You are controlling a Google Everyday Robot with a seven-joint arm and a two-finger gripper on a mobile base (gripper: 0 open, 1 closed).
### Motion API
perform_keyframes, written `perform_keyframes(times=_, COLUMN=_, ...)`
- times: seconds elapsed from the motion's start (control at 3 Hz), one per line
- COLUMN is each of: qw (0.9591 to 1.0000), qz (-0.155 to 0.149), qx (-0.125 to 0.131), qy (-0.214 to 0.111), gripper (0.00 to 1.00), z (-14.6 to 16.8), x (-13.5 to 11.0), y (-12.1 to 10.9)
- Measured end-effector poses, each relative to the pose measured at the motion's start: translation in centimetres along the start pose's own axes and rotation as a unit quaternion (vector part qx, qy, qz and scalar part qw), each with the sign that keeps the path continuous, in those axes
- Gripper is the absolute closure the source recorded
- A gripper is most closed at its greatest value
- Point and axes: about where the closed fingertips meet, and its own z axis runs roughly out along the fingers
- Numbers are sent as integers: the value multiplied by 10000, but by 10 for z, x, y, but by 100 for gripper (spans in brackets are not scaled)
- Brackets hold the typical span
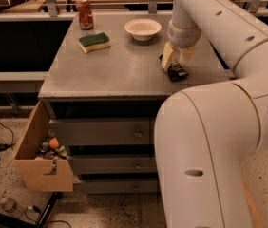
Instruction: Place rxbar chocolate into paper bowl
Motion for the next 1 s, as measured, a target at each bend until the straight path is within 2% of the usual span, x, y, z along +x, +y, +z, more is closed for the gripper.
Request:
perform_keyframes(times=0.33, qw=9999, qz=-1, qx=24, qy=-103, gripper=100, z=-9, x=-3, y=-1)
perform_keyframes(times=0.67, qw=9962, qz=9, qx=189, qy=-847, gripper=100, z=-73, x=-24, y=-8)
perform_keyframes(times=1.0, qw=9881, qz=8, qx=107, qy=-1534, gripper=100, z=-124, x=-45, y=0)
